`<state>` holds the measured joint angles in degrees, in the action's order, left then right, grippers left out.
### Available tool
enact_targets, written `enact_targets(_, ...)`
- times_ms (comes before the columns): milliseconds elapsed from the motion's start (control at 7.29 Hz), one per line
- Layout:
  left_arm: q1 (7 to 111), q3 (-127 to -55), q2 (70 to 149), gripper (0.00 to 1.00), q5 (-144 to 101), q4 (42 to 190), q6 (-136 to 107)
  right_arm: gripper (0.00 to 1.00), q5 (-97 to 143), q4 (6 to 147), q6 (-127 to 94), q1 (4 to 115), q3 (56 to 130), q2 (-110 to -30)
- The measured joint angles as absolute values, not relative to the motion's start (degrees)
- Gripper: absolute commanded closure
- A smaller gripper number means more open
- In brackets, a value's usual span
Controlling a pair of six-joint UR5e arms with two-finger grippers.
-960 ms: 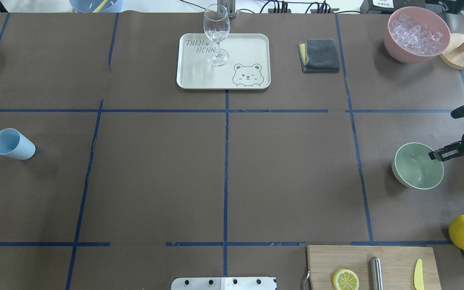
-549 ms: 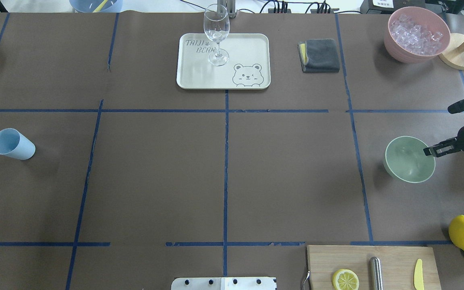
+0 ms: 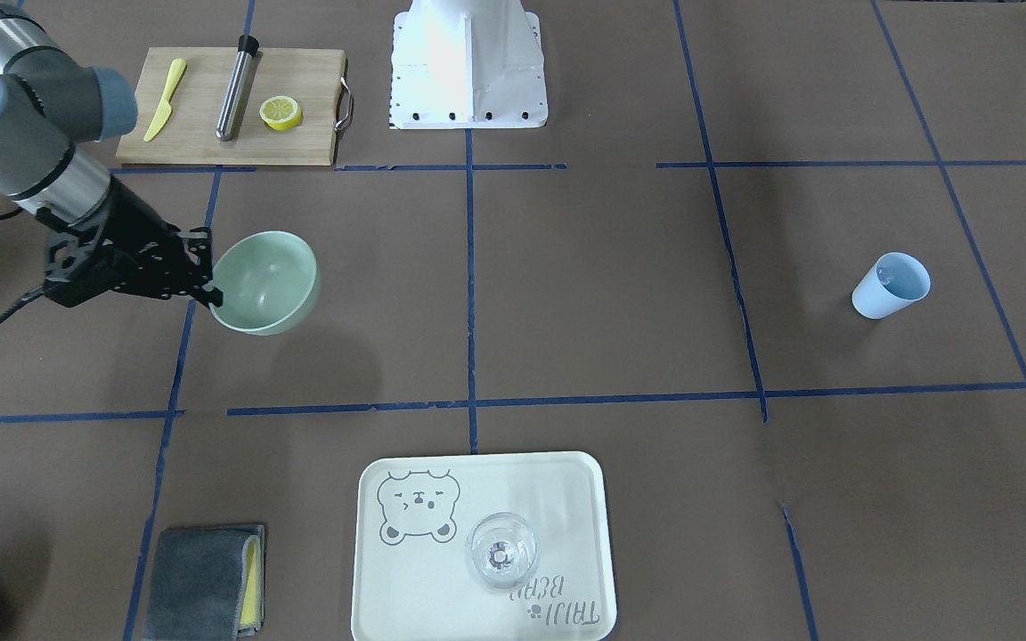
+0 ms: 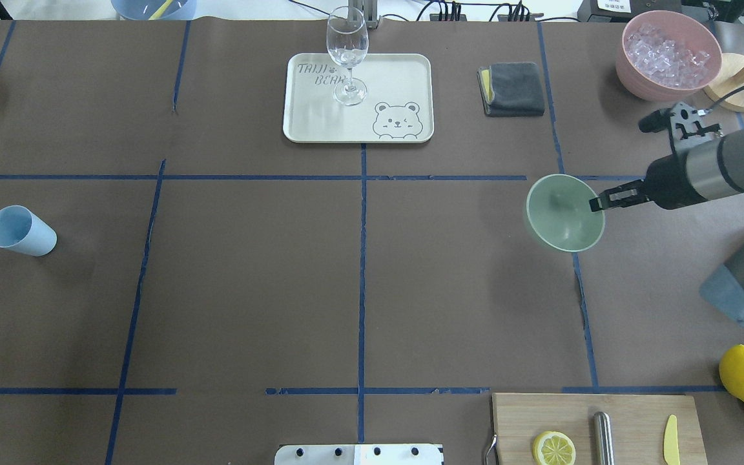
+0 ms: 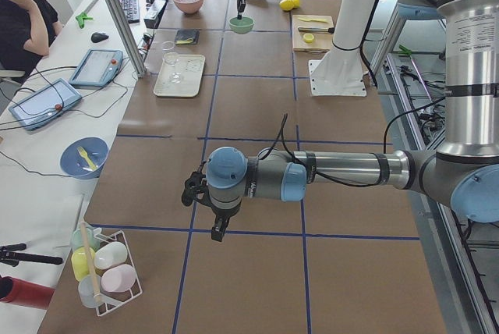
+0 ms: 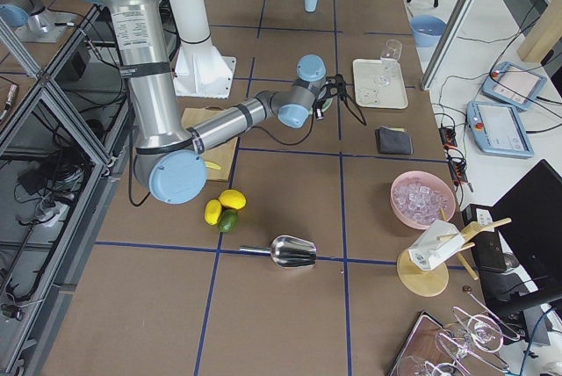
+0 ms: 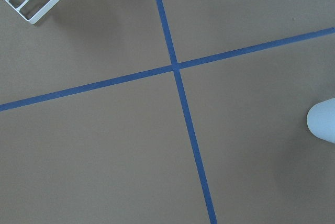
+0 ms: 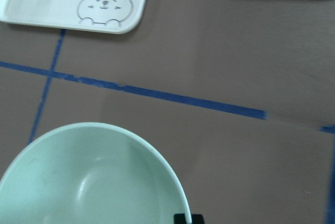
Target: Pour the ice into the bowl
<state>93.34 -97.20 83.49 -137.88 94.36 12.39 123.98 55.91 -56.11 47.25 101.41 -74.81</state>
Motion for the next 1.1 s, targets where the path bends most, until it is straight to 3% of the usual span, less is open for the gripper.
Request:
enact_targets(412,93.34,-97.21,83.5,0.0,-137.86,94.47,12.39,1.0,111.69,75.07,-65.68,34.75,100.0,-56.29)
enact_targets(823,93.34,-97.21,83.5,0.0,-137.89,94.48,12.39,1.0,100.98,82.1,-74.14,25.26,84.88,-38.94)
enact_targets(1097,93.34,-97.21,83.5,0.0,-137.88,94.47,12.39,1.0,98.51,81.56,-76.16,22.69,76.8,-33.3)
